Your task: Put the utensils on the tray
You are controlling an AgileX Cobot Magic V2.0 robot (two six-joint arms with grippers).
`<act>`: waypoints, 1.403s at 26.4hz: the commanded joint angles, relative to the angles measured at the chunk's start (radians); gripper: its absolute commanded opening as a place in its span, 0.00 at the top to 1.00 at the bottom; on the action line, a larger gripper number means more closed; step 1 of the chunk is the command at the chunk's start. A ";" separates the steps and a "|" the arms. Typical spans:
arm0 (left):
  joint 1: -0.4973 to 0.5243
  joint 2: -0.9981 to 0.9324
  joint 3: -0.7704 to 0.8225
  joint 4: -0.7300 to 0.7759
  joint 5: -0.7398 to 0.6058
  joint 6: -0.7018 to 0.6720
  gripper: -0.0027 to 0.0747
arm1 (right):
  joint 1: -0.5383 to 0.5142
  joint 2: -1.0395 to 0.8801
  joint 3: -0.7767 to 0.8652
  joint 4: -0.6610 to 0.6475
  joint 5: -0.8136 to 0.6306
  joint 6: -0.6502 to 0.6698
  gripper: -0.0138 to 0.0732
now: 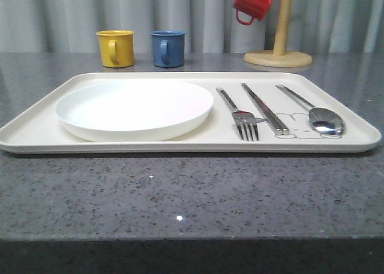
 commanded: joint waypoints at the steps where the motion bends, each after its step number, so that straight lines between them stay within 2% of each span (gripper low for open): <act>1: -0.022 -0.026 0.001 -0.006 -0.058 -0.003 0.99 | 0.002 0.005 -0.022 -0.013 -0.057 -0.007 0.92; 12: -0.052 -0.026 0.001 -0.006 -0.055 -0.003 0.99 | 0.002 0.005 -0.022 -0.013 -0.058 -0.007 0.92; 17: -0.052 -0.026 0.001 -0.125 -0.055 0.181 0.99 | 0.002 0.005 -0.022 -0.013 -0.058 -0.007 0.92; 37: -0.052 -0.026 0.001 -0.125 -0.055 0.181 0.99 | 0.002 0.005 -0.022 -0.013 -0.058 -0.007 0.92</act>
